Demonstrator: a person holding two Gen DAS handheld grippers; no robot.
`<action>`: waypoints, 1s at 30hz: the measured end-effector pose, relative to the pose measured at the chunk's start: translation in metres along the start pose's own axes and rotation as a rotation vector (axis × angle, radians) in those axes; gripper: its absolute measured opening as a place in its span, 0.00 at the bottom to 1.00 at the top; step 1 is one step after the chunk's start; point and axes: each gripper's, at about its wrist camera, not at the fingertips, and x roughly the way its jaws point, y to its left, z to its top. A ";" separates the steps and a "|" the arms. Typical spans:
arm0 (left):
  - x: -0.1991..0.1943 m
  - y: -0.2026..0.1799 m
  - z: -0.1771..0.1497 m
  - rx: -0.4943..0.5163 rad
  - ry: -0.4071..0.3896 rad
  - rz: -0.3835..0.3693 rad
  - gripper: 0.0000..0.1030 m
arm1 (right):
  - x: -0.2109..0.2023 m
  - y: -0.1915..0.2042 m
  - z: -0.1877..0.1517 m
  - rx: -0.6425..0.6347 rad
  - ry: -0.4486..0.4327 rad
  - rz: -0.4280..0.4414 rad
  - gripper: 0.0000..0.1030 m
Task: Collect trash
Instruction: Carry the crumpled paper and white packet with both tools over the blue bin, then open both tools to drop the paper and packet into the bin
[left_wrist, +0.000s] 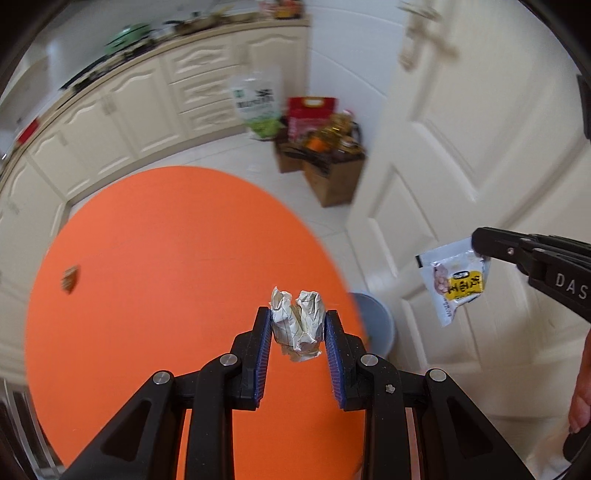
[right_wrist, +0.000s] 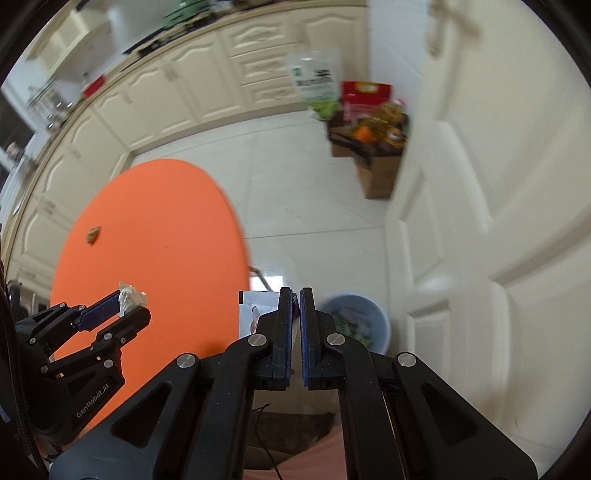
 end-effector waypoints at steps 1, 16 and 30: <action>0.003 -0.011 0.000 0.019 0.008 -0.014 0.24 | -0.001 -0.011 -0.004 0.015 0.004 -0.009 0.04; 0.097 -0.108 0.046 0.160 0.204 -0.043 0.29 | 0.015 -0.097 -0.044 0.120 0.084 -0.099 0.04; 0.135 -0.122 0.081 0.126 0.274 0.013 0.48 | 0.041 -0.098 -0.047 0.093 0.130 -0.057 0.05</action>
